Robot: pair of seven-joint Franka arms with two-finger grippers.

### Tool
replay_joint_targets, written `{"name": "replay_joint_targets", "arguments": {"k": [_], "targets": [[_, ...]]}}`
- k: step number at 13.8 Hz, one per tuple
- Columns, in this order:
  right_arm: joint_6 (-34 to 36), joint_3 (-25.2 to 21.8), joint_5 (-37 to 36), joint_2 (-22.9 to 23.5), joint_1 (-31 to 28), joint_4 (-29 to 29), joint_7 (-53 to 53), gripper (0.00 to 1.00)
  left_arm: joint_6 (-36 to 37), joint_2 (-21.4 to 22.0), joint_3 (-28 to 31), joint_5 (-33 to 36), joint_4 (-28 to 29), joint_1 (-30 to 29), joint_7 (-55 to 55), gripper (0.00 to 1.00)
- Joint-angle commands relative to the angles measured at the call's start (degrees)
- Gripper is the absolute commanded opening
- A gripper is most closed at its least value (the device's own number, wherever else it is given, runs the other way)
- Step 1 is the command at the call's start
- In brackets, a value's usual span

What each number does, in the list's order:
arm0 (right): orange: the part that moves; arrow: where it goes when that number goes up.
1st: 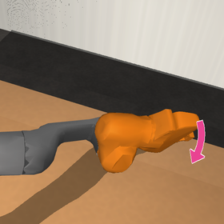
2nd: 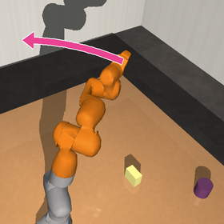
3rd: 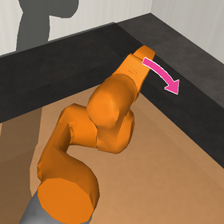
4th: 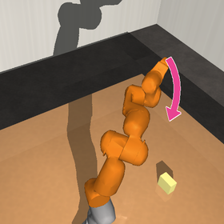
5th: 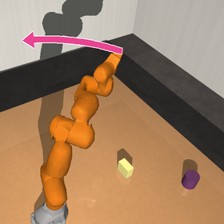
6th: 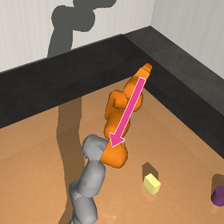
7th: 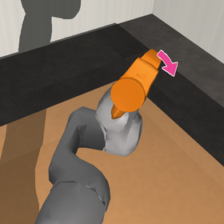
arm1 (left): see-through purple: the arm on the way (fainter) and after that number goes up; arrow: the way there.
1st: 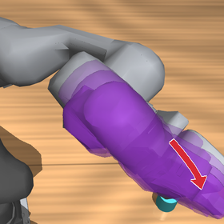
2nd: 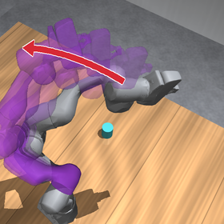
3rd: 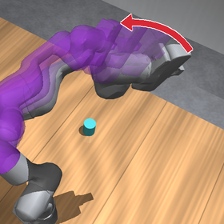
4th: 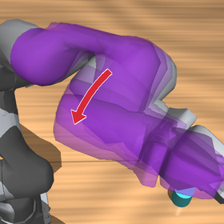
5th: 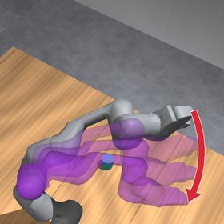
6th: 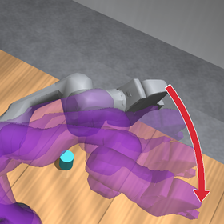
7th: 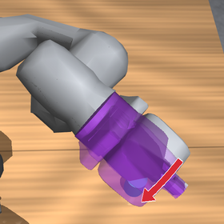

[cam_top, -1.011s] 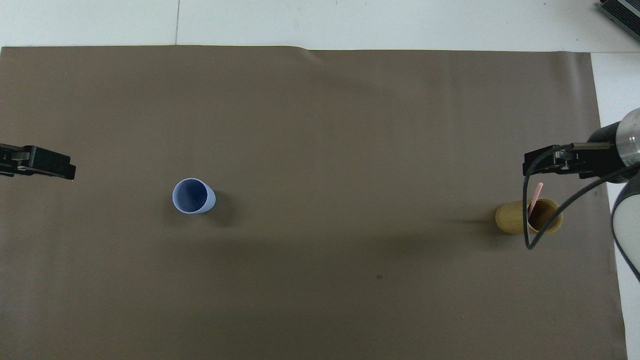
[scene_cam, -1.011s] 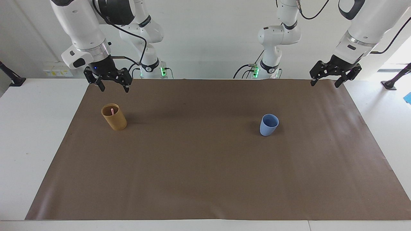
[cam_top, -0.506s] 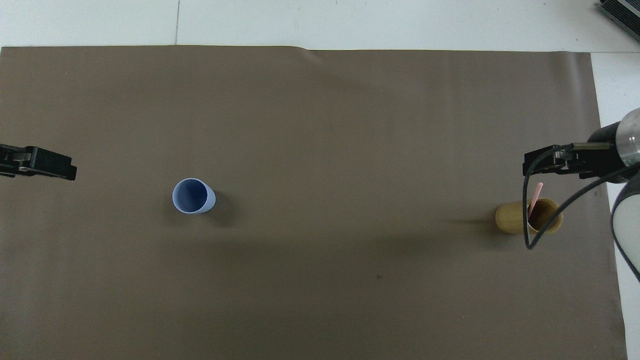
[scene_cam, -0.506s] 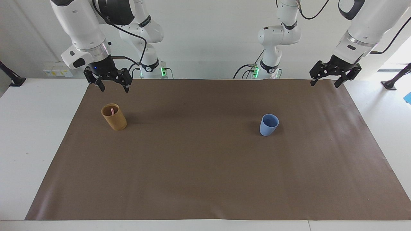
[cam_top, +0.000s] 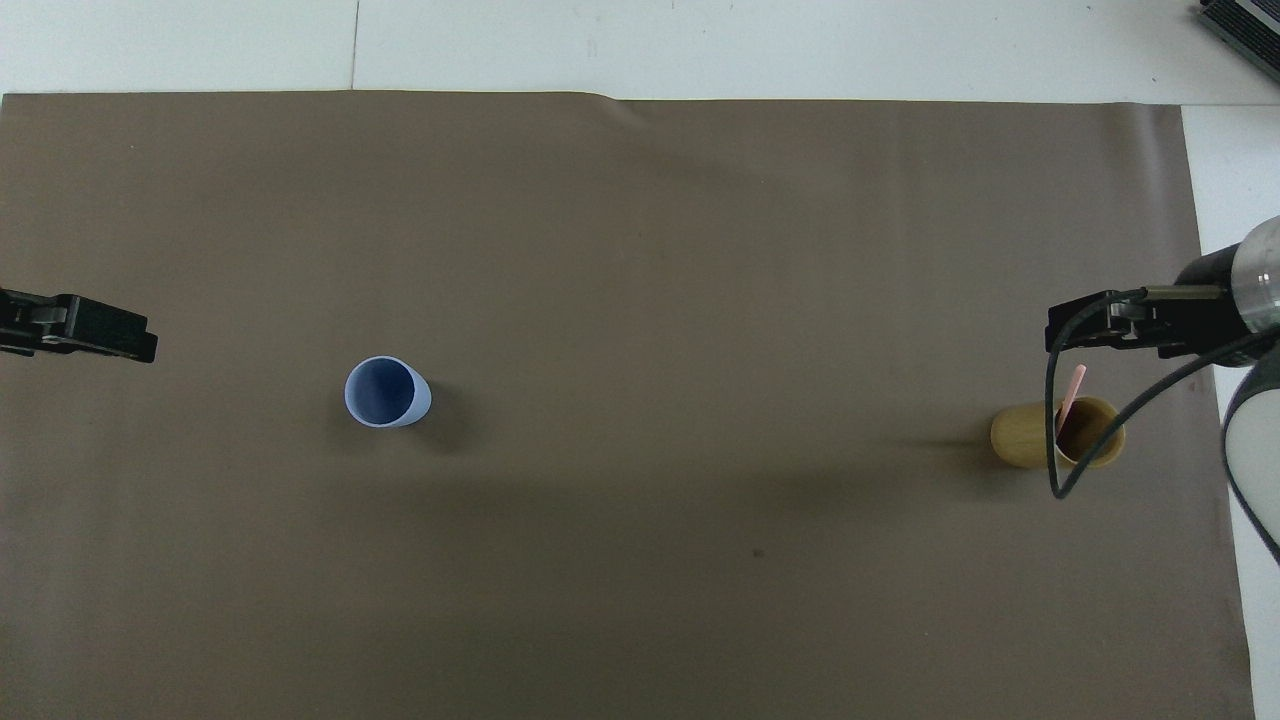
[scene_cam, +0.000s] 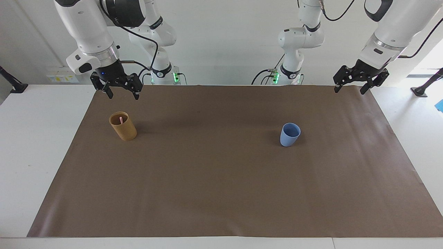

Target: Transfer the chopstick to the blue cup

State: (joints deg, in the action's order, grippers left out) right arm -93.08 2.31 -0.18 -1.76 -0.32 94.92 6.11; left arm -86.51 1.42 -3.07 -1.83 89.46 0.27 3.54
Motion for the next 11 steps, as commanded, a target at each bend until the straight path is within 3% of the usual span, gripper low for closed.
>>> {"name": "replay_joint_targets", "arguments": {"k": [1, 6, 8, 11], "targets": [[-0.4, -0.1, 1.1, -1.6, -0.6, 1.8, -1.9, 1.00, -0.2, 2.0, -0.4, 0.3, 2.3, -1.0, 1.0, 1.00], [-0.4, -0.1, 1.1, -1.6, -0.6, 1.8, -1.8, 1.00, -0.6, 2.2, -0.5, 0.3, 4.9, -0.1, 0.2, 1.00], [-0.4, -0.1, 1.1, -1.6, -1.1, 1.8, -1.9, 1.00, -4.4, 2.4, -0.5, 0.3, 11.3, 0.4, 0.2, 1.00], [-0.3, 0.0, 1.1, -1.6, -1.1, 1.8, -1.9, 1.00, -16.0, 4.6, -1.0, -0.2, 22.0, 1.2, -1.9, 1.00]]}}
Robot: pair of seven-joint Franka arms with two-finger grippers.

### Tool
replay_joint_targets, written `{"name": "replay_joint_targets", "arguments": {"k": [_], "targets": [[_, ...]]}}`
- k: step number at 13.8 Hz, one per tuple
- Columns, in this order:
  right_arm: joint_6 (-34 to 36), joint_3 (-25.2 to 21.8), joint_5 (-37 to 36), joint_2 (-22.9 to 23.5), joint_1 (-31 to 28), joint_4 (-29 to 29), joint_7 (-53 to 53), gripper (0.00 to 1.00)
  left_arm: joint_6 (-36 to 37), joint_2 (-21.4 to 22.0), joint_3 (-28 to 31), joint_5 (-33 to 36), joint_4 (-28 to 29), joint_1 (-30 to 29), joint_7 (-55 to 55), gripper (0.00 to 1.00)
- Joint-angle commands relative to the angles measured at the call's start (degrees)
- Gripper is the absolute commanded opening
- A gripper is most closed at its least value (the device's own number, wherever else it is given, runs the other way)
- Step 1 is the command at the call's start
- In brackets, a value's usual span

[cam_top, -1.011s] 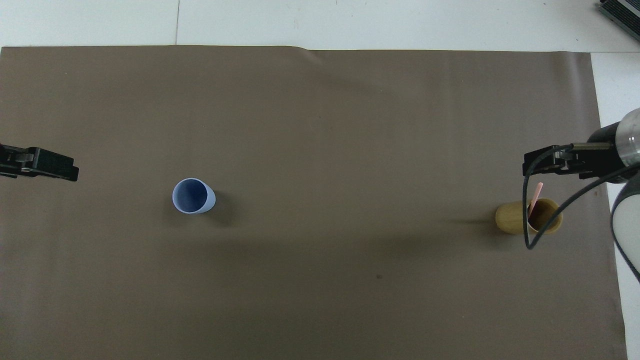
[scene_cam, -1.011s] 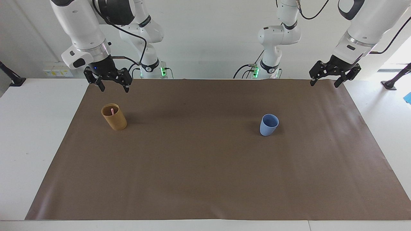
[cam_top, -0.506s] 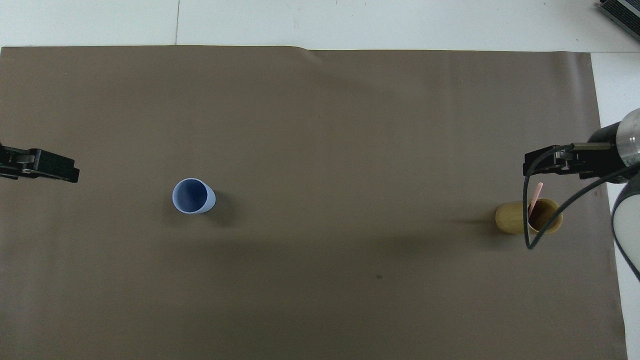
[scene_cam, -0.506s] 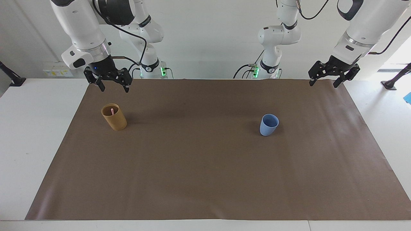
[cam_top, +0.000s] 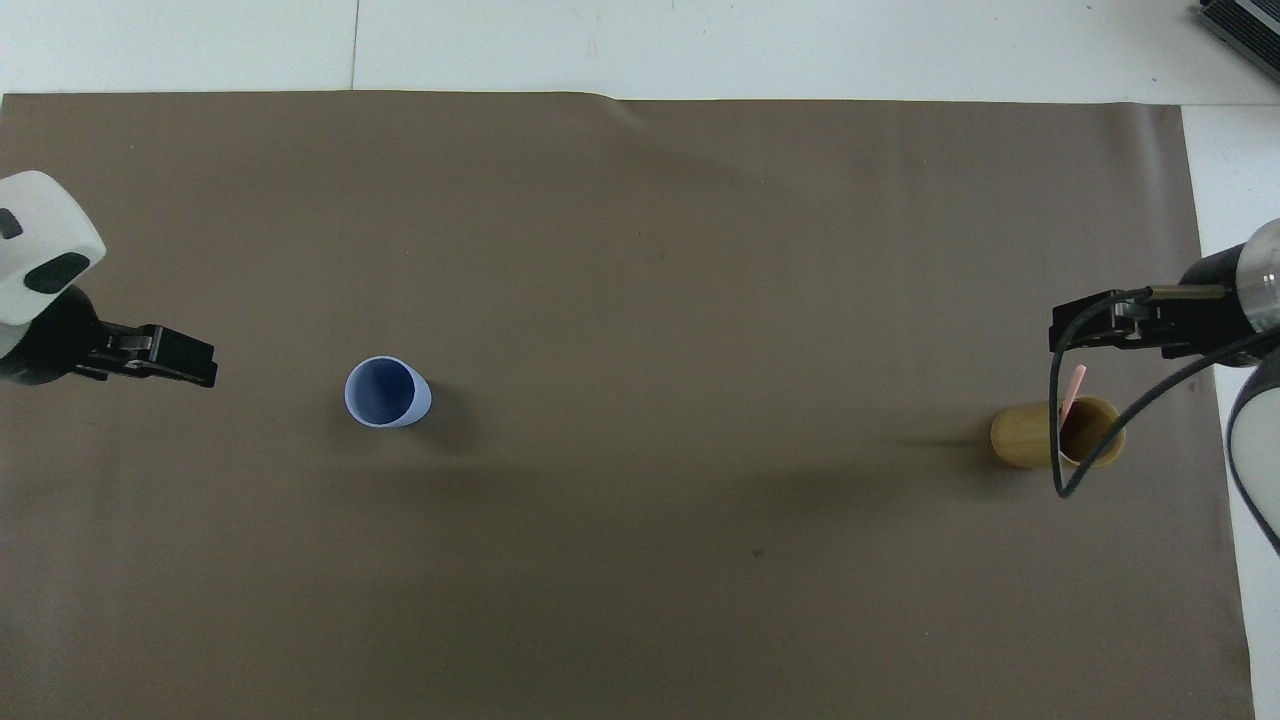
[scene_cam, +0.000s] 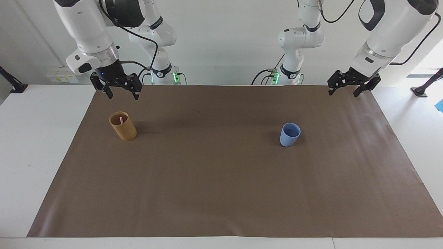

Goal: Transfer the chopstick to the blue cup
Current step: 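Reach the left gripper toward the blue cup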

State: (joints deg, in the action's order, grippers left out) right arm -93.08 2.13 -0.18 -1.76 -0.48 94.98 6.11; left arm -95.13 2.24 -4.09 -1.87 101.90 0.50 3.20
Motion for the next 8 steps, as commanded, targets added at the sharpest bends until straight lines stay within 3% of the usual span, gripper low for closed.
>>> {"name": "replay_joint_targets", "arguments": {"k": [1, 4, 8], "targets": [[-0.3, 0.2, 1.1, -1.6, -0.9, 1.8, -1.9, 1.00, -10.3, 3.5, 0.1, -0.2, 12.0, 1.7, -2.5, 1.00], [-0.3, 0.1, 1.1, -1.6, -0.9, 1.8, -1.9, 1.00, -20.0, 2.8, 0.1, -1.7, 16.7, 2.8, -7.0, 1.00], [-0.3, 0.1, 1.1, -1.6, -1.0, 1.9, -1.9, 1.00, -23.9, -2.0, 0.1, -3.8, 16.9, 3.4, -10.1, 1.00]]}}
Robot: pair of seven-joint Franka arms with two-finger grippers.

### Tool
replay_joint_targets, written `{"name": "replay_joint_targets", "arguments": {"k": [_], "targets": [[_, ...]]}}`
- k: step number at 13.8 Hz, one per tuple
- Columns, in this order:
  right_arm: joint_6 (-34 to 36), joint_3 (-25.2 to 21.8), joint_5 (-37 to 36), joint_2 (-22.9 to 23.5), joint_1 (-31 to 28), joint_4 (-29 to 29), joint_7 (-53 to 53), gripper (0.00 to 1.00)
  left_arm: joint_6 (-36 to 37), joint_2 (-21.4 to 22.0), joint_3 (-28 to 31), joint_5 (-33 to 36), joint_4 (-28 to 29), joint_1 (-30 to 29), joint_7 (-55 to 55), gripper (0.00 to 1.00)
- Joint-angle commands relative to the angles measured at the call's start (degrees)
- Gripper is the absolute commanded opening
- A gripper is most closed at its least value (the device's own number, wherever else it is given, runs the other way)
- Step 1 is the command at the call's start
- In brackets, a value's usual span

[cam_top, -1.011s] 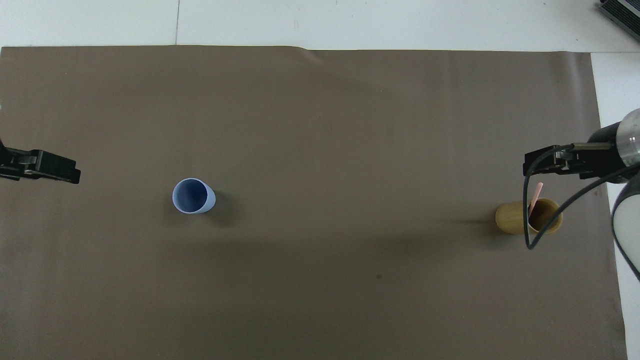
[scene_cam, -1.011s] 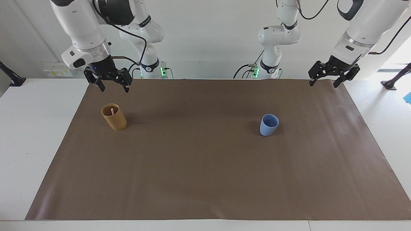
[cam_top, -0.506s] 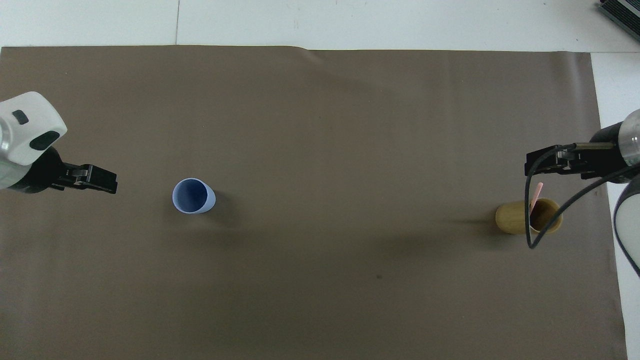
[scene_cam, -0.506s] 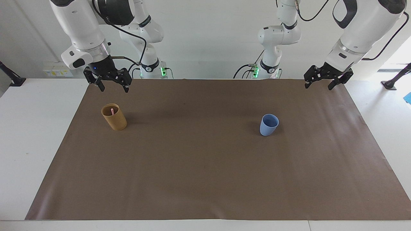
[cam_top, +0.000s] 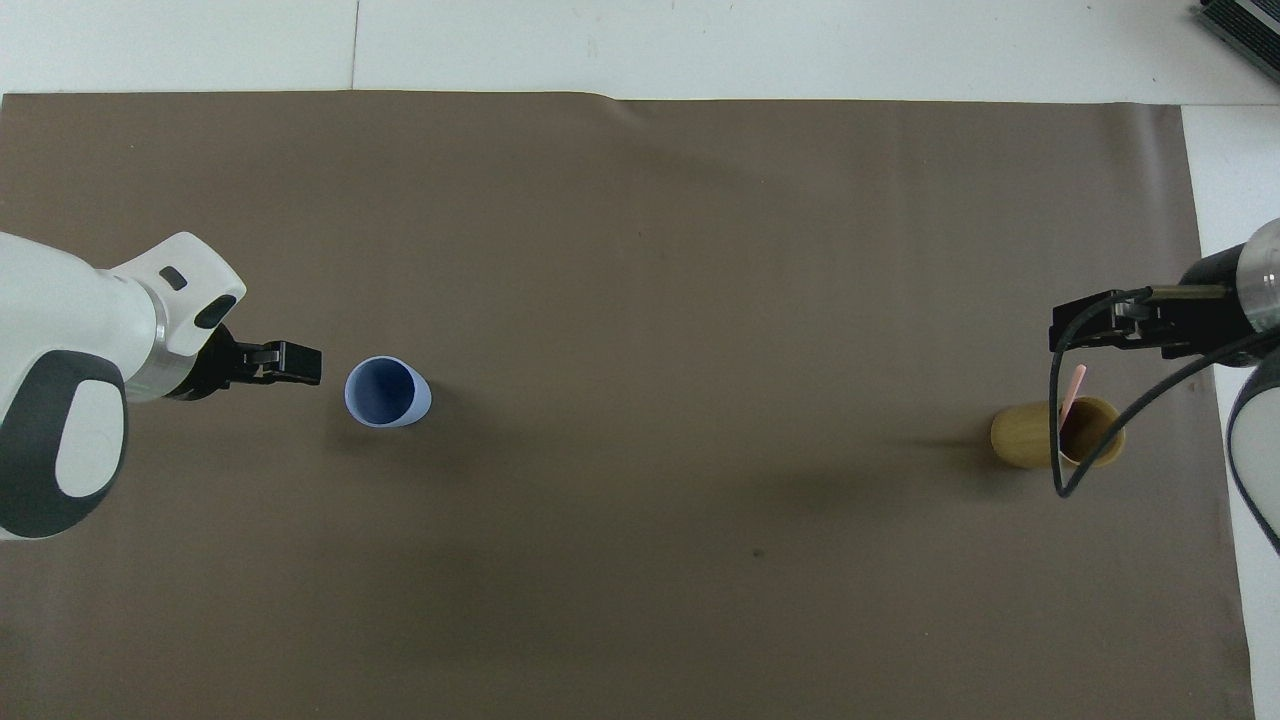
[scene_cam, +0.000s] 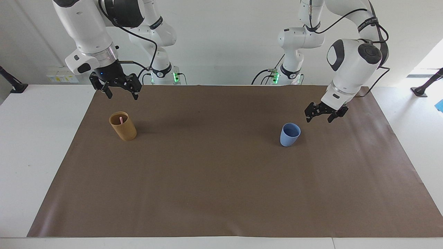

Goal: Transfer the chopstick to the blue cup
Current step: 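Reach the left gripper toward the blue cup, then grasp the blue cup rim with the left gripper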

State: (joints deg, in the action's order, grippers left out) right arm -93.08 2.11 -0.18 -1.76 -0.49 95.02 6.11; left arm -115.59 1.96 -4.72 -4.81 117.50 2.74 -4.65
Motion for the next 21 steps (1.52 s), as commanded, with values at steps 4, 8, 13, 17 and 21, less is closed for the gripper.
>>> {"name": "replay_joint_targets", "arguments": {"k": [4, 8, 13, 17, 21], "targets": [[-0.3, 0.1, 1.1, -1.7, -1.0, 1.8, -1.9, 1.00, -9.1, -3.8, 0.8, -0.9, 4.9, 4.1, -6.1, 1.00], [-0.4, 0.1, 1.1, -1.7, -1.0, 1.8, -1.9, 1.00, -10.4, -4.7, 0.8, -0.9, 6.9, 4.4, -6.0, 1.00], [-0.4, 0.2, 1.1, -1.7, -1.0, 1.9, -1.9, 1.00, -11.9, -5.0, 0.8, -0.9, 8.7, 5.4, -7.1, 0.01], [-0.4, 0.1, 1.1, -1.7, -1.0, 1.9, -1.9, 1.00, -11.9, -6.8, 0.9, 0.0, 5.3, 6.5, -6.7, 0.00], [-0.4, 0.2, 1.1, -1.7, -1.0, 1.9, -1.9, 1.00, -10.5, -8.6, 0.9, 10.0, 0.3, 7.7, -5.4, 0.00]]}}
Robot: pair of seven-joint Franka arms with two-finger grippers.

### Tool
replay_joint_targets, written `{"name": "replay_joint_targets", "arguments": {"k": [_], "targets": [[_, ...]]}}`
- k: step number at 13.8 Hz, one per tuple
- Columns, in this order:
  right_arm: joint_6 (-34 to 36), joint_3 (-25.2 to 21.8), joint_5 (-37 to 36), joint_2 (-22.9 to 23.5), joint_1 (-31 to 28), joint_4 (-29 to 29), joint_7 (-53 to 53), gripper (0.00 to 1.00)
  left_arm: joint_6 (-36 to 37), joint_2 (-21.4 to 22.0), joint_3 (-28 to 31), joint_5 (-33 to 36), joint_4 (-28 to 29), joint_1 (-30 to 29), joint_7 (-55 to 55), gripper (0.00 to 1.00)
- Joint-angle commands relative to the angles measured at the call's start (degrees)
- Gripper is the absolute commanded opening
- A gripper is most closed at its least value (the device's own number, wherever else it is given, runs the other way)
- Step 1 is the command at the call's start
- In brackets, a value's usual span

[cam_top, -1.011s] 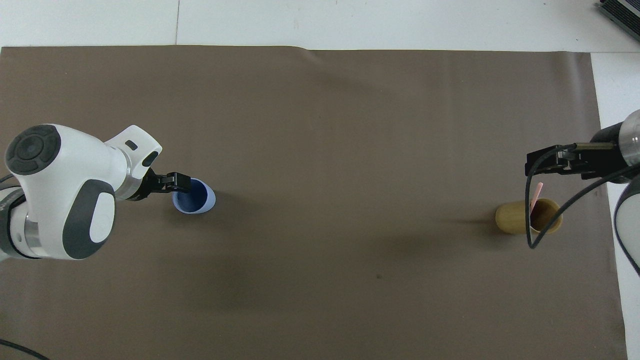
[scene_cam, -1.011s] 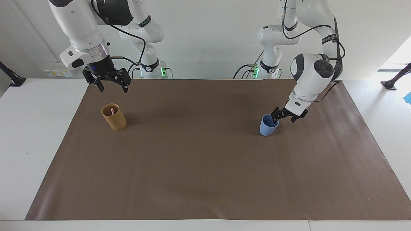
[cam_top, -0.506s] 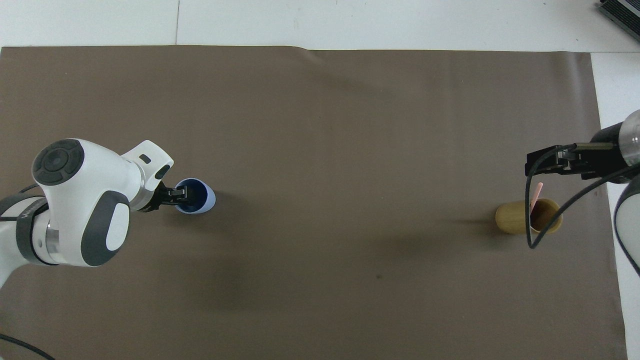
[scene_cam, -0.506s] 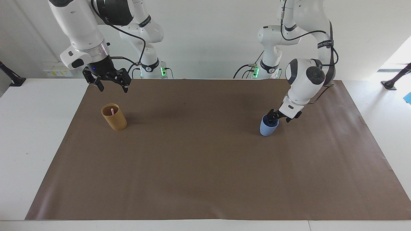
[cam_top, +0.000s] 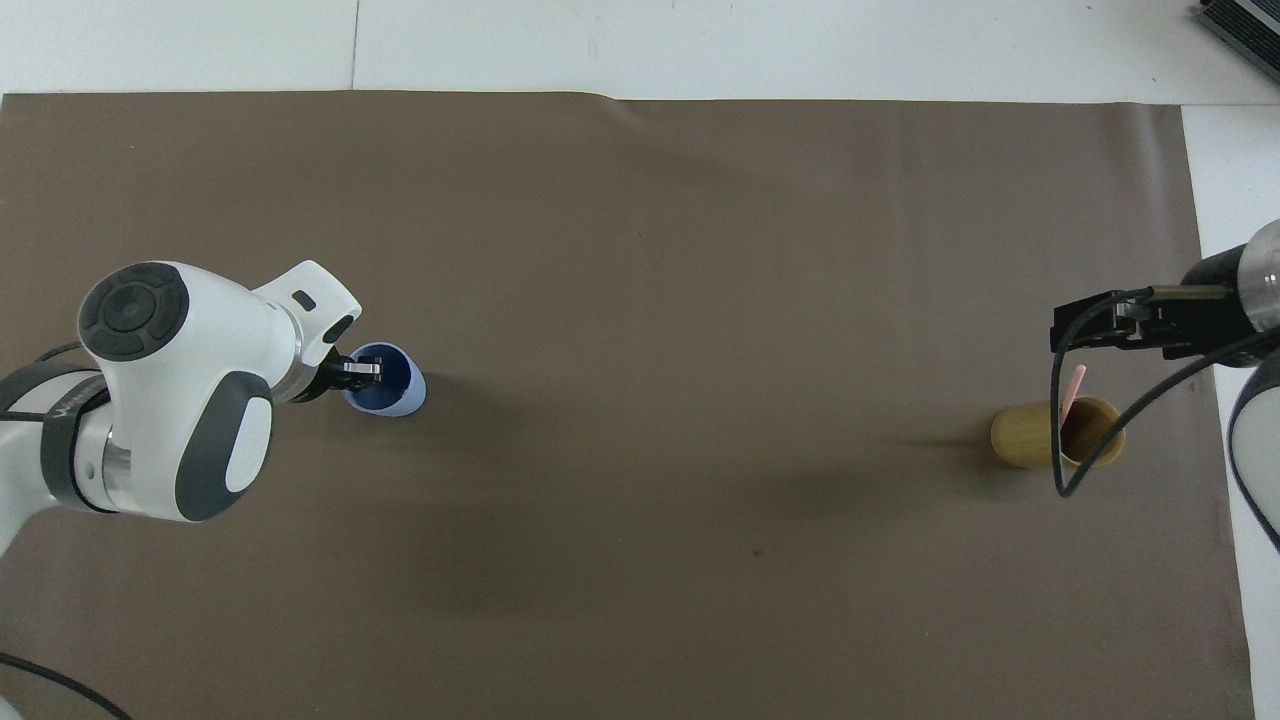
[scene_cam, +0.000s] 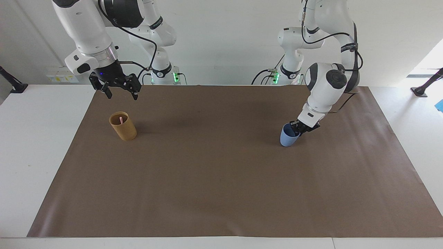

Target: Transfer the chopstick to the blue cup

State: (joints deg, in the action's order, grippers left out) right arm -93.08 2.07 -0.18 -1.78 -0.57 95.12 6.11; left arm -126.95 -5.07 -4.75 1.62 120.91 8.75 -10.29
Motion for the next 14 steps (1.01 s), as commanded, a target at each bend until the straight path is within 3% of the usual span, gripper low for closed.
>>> {"name": "replay_joint_targets", "arguments": {"k": [1, 8, 11, 14], "targets": [[-0.4, 0.1, 1.1, -1.6, -0.9, 1.8, -1.9, 1.00, 2.7, -1.5, 0.6, 3.7, -4.2, 1.9, 0.1, 0.00], [-0.4, 0.1, 1.1, -1.6, -0.9, 1.8, -1.9, 1.00, 11.4, -3.9, 0.5, 2.6, -13.6, 16.4, -6.4, 0.00], [-2.6, 0.1, 1.1, -2.1, -1.2, 3.5, -2.2, 1.00, 9.5, -4.5, 0.5, -2.4, -13.9, 22.2, -10.9, 0.00], [-12.6, 0.0, 0.3, -2.4, -2.0, 9.5, -2.6, 1.00, 3.0, -8.0, 0.4, -2.5, -15.3, 25.8, -16.4, 0.00]]}}
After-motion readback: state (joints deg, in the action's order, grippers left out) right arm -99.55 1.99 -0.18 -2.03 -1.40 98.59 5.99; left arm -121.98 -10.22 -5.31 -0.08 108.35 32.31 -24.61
